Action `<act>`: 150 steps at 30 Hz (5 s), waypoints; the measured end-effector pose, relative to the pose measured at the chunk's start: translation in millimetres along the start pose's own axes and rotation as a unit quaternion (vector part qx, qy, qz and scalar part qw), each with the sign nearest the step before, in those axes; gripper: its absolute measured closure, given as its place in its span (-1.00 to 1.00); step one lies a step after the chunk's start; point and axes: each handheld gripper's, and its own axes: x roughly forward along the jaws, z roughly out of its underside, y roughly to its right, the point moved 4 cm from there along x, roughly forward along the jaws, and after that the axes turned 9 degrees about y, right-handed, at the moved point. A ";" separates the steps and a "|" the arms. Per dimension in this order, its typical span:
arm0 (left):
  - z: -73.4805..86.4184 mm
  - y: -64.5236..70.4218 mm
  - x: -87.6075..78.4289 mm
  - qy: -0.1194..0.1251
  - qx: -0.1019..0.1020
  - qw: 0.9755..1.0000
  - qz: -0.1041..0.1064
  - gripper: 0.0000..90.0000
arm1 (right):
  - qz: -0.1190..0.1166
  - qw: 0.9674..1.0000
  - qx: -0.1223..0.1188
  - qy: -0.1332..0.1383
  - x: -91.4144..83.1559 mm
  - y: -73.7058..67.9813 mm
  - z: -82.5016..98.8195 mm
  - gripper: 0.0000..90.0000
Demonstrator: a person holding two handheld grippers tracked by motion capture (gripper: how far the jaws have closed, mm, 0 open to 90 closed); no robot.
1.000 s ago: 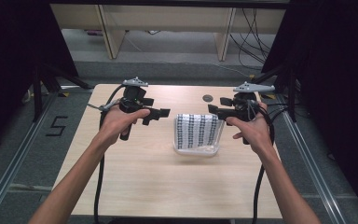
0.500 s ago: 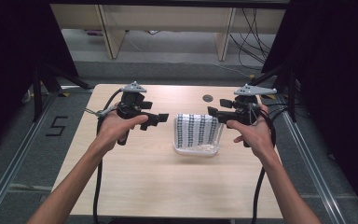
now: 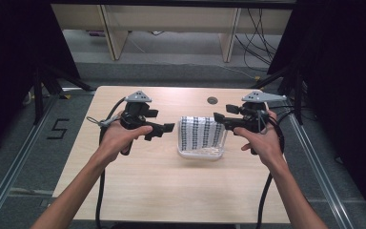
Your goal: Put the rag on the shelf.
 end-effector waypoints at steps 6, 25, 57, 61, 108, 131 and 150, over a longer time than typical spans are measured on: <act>8.7 5.0 -2.4 -0.001 0.004 1.000 0.002 -0.62 | -0.007 1.000 0.002 0.006 -5.3 0.7 5.1 -0.12; 37.2 24.0 -13.0 0.004 0.021 0.999 0.023 -0.62 | -0.011 1.000 0.014 0.025 -19.2 -12.1 18.9 -0.19; 78.1 43.5 -31.8 0.010 0.027 0.999 0.037 -0.63 | -0.036 0.999 0.013 0.030 -32.4 -36.8 53.6 -0.21; 82.9 43.8 -33.4 0.009 0.026 0.999 0.037 -0.63 | -0.041 0.999 0.014 0.025 -32.1 -39.1 60.5 -0.21; 176.9 28.5 -51.3 -0.001 0.011 1.000 0.024 -0.64 | -0.065 0.997 0.010 -0.043 -23.0 -64.2 137.3 -0.52; 209.6 36.8 -51.9 -0.032 0.041 0.999 0.015 -0.64 | -0.061 0.995 0.019 -0.077 -37.6 -70.2 175.6 -0.64; 222.6 51.8 -49.4 -0.050 0.058 0.997 0.017 -0.64 | -0.058 0.992 -0.007 -0.107 -40.9 -76.8 201.9 -0.63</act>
